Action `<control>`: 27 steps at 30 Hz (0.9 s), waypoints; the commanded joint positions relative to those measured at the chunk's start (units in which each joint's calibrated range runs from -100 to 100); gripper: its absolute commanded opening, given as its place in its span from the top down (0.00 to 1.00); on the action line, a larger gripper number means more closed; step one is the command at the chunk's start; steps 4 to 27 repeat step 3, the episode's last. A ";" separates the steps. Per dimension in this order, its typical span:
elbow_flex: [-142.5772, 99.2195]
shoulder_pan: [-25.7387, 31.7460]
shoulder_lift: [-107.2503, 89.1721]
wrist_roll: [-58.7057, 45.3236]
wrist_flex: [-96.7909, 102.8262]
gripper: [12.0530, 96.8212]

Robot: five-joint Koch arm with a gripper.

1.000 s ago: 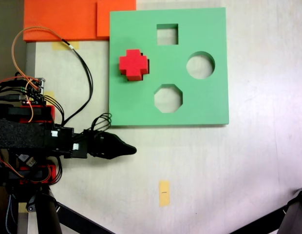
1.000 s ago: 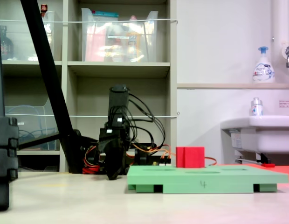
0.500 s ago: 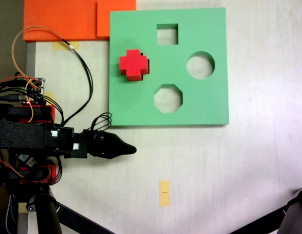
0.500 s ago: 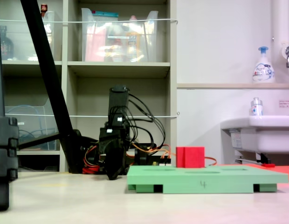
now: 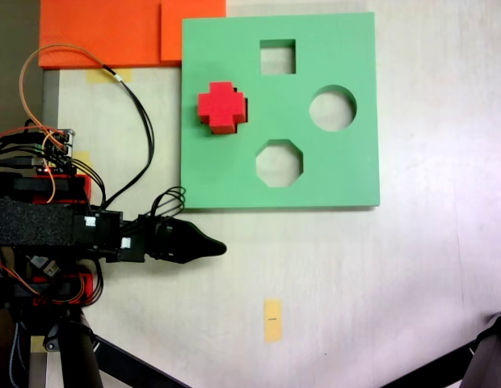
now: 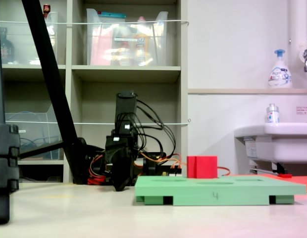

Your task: Put the cross columnar block into the corresponding hole

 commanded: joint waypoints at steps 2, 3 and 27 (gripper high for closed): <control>-0.59 0.15 -0.41 -0.34 -6.01 0.56; -0.59 0.20 -0.41 -0.34 -6.01 0.56; -0.59 0.20 -0.41 -0.34 -6.01 0.56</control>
